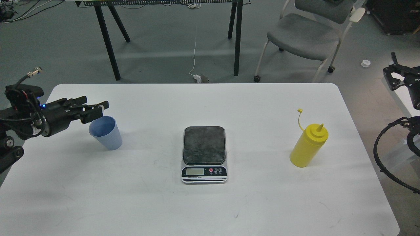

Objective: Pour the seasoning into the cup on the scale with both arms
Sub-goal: 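Reach the left gripper toward the blue cup, then grasp the blue cup with the left gripper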

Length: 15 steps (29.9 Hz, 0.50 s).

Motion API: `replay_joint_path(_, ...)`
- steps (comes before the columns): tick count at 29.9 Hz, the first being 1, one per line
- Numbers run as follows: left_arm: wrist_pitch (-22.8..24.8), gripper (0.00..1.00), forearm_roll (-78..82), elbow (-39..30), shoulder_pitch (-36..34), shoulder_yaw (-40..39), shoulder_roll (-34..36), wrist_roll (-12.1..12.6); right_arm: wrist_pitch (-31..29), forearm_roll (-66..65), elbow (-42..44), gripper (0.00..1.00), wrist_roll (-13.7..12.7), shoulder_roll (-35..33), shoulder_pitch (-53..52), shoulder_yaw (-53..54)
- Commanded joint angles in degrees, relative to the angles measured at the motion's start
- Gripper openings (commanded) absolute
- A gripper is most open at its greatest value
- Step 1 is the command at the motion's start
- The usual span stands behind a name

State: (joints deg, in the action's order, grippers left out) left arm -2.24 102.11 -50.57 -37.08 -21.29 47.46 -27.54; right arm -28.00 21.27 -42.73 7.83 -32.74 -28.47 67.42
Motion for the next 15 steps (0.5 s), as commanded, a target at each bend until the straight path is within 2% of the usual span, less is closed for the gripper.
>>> replay_joint_path(1,-4.34,0.79,0.72,4.15,-1.24,6.6,-2.19,-0.46,0.0,0.0,-0.34,0.99,0.0,-0.04,0.0,0.0)
replay_joint_path(5,-5.31,0.72,0.72,9.68,-1.77,9.42,-5.44,-0.46,0.0,0.0,-0.43,0.99,0.0,-0.04,0.0,0.35)
replay_joint_path(9,-5.31,0.6,0.37,15.31,-1.86,9.78,-8.96,-0.46,0.0,0.0,-0.43,0.99,0.0,-0.13,-0.09,0.35)
replay_joint_path(11,-5.31,0.48,0.19,16.55,-1.95,9.78,-9.49,-0.46,0.0,0.0,-0.43,0.99,0.0,-0.39,0.0,0.35)
replay_joint_path(13,-5.31,0.3,0.28,16.91,-2.03,9.78,-9.5,-0.46,0.0,0.0,-0.43,0.99,0.0,-0.74,0.08,0.35)
replay_joint_path(15,-5.23,0.22,0.28,16.91,-2.82,9.78,-9.5,-0.46,0.0,0.0,-0.43,0.99,0.0,-0.83,0.26,0.35)
